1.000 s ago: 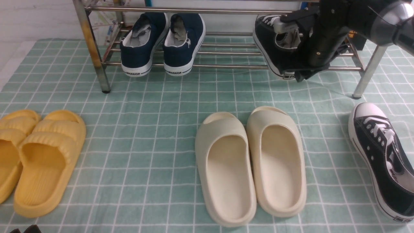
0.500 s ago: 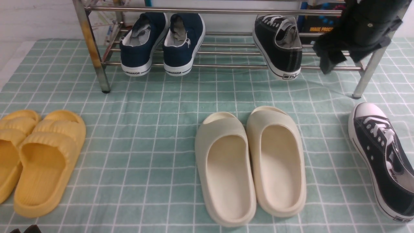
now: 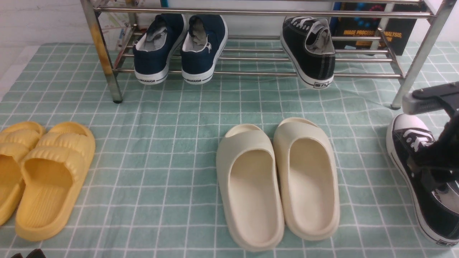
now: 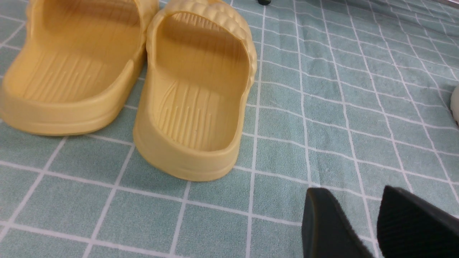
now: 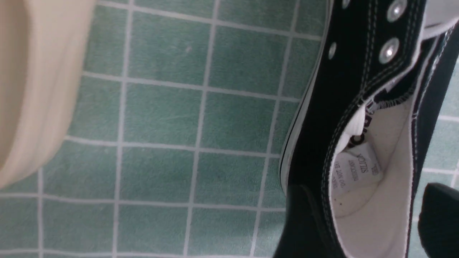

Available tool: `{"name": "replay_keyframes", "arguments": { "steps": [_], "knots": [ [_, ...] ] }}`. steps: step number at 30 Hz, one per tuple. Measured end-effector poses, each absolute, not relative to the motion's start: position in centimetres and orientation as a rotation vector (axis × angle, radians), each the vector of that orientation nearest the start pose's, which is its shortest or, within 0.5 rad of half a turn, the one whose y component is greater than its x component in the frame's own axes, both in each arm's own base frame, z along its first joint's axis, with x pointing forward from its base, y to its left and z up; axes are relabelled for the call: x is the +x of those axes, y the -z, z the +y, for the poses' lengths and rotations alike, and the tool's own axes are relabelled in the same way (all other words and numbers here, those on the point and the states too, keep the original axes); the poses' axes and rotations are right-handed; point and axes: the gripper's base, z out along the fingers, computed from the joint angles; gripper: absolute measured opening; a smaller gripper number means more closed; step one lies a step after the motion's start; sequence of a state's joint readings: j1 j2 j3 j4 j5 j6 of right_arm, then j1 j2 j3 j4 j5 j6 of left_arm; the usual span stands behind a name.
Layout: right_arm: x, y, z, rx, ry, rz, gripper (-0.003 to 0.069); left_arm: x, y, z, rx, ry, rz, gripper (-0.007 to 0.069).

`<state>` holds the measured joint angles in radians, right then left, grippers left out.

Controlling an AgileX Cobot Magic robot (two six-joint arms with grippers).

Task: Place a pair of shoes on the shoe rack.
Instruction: Use the right arm to grab the shoe closest to it

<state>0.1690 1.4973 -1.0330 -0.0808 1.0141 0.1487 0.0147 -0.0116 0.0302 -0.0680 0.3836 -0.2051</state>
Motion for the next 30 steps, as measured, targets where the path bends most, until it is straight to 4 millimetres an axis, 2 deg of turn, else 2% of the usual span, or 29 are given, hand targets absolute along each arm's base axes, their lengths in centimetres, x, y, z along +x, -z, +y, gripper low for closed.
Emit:
{"name": "replay_keyframes", "arguments": {
  "steps": [9,16,18,20,21,22,23,24,25,29,30],
  "knots": [
    [25.9,-21.1,3.7,-0.069,0.037,2.959,0.0347,5.2,-16.9,-0.2,-0.249,0.197,1.873,0.0238],
    [26.6,-19.6,3.8,-0.064,0.051,2.966,0.0323,5.2,-16.9,-0.2,-0.249,0.197,1.873,0.0238],
    [26.8,-19.1,3.8,-0.062,0.05,2.979,0.0291,5.2,-16.9,-0.2,-0.249,0.197,1.873,0.0238],
    [26.9,-18.8,3.8,-0.062,0.049,2.982,0.0216,5.2,-16.9,-0.2,-0.249,0.197,1.873,0.0238],
    [26.9,-18.8,3.8,-0.062,0.049,2.981,0.0171,5.2,-16.9,-0.2,-0.249,0.197,1.873,0.0238],
    [26.9,-18.8,3.8,-0.062,0.049,2.983,0.0161,5.2,-16.9,-0.2,-0.249,0.197,1.873,0.0238],
    [27.0,-19.2,3.9,-0.061,0.049,2.979,0.0062,5.2,-16.9,-0.2,-0.249,0.197,1.873,0.0238],
    [27.1,-19.5,3.9,-0.06,0.05,2.977,0.0039,5.2,-16.9,-0.2,-0.249,0.197,1.873,0.0238],
    [27.2,-19.6,3.9,-0.06,0.05,2.973,0.0034,5.2,-16.9,-0.2,-0.249,0.197,1.873,0.0238],
    [27.9,-23.6,4.1,-0.073,0.027,2.926,0.0022,5.2,-16.9,-0.2,-0.249,0.197,1.873,0.0238],
    [27.9,-23.8,4.1,-0.072,0.027,2.923,0.0022,5.2,-16.9,-0.2,-0.249,0.197,1.873,0.0238]
  ]
}}
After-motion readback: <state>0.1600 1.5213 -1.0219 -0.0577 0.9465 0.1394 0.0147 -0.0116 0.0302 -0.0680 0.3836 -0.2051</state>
